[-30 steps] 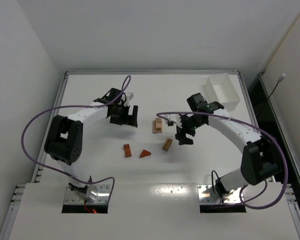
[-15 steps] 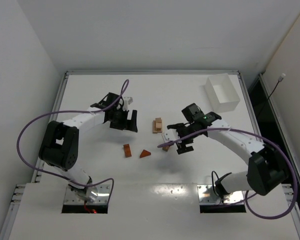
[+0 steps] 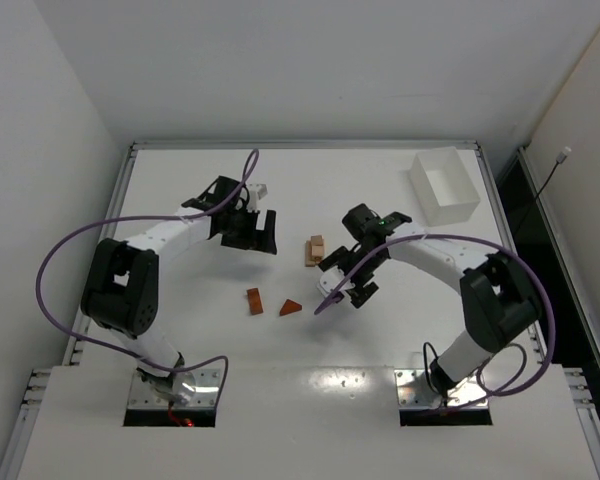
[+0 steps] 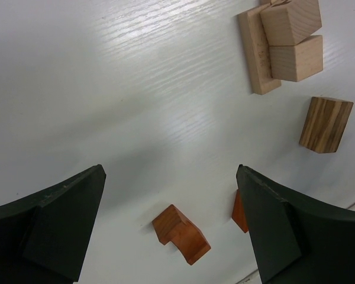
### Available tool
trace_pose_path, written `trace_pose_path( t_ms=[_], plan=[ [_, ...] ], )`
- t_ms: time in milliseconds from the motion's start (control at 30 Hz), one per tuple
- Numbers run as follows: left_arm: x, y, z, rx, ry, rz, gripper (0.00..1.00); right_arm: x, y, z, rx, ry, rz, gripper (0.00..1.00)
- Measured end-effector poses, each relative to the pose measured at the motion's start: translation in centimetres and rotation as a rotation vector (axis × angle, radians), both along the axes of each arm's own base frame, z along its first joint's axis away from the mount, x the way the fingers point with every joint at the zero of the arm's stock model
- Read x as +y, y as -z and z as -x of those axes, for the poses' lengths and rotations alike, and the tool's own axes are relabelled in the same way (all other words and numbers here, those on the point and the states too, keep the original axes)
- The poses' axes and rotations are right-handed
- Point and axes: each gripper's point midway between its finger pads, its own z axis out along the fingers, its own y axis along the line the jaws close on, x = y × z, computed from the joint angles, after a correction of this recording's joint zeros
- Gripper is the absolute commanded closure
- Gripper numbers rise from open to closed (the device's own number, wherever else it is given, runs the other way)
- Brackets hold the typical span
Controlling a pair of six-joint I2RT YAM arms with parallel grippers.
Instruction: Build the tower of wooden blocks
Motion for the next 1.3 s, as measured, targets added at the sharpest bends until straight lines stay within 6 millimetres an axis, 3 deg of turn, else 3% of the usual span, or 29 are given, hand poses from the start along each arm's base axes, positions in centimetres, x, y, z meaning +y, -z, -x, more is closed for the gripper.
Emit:
trace_pose_path(
  t_ms=[133, 433, 800, 1300],
  plan=[
    [0.1, 0.1, 0.0, -0.002, 0.001, -0.005, 0.09, 0.8, 0.4, -0.9, -0.017, -0.057, 0.001, 0.24],
    [0.1, 0.6, -0.8, 0.007, -0.004, -0.024, 0.09, 0.5, 2.1, -0.5, 0.008, -0.176, 0.055, 0.33],
    [0.1, 0.8, -1.1, 0.010, -0.007, -0.029, 0.09, 1.3, 3.1, -1.7, 0.020, -0.226, 0.078, 0.35],
    [0.1, 1.5, -1.1, 0.035, -0.007, -0.039, 0.09, 2.3, 3.9, -1.2, 0.025, -0.281, 0.095, 0.56]
  ],
)
